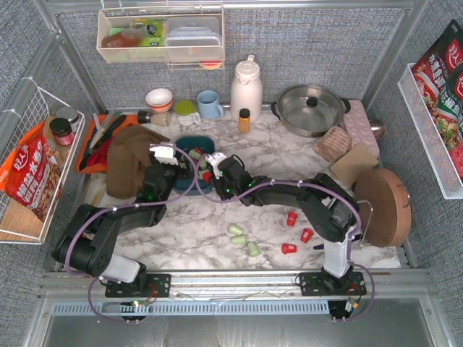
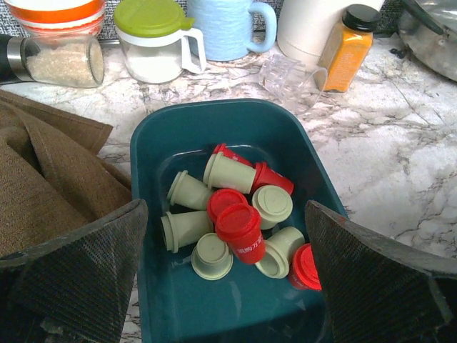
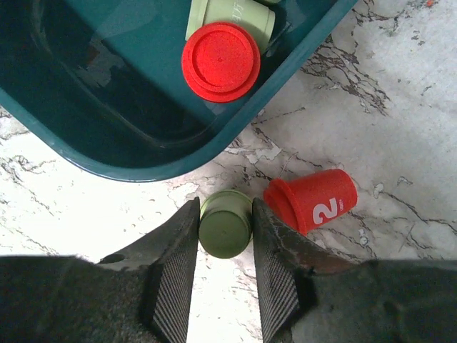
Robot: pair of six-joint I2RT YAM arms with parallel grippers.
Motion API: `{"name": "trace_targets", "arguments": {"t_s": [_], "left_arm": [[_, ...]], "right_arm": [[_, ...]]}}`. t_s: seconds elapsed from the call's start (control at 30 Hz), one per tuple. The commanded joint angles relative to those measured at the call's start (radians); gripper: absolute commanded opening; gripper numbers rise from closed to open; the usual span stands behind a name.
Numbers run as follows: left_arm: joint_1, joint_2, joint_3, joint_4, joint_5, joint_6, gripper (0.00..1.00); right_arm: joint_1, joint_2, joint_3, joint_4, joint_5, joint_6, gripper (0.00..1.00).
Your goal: Mix the coffee capsules in the storage basket
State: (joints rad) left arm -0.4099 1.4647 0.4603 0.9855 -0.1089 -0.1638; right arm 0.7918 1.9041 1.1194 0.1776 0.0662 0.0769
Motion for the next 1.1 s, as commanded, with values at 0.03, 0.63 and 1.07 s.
{"name": "trace_targets", "arguments": {"t_s": [0.03,0.63,1.07], "left_arm": [[-0.018,0.006,0.0,0.016,0.02,0.065,0.99],[-0.207,0.215,-0.111,0.694,0.607,0.411,0.99],[-0.355,0.312,0.026,0.694,0.714,0.439,0.99]], "right_arm": [[0.003,-0.039,-0.015,-0.006,0.014,0.002,0.36],[-0.009,-0.664,-0.334,-0.053,0.122,0.094,0.23],[-0.014,-0.891,-0.45,0.082,0.082,0.155,0.23]]}}
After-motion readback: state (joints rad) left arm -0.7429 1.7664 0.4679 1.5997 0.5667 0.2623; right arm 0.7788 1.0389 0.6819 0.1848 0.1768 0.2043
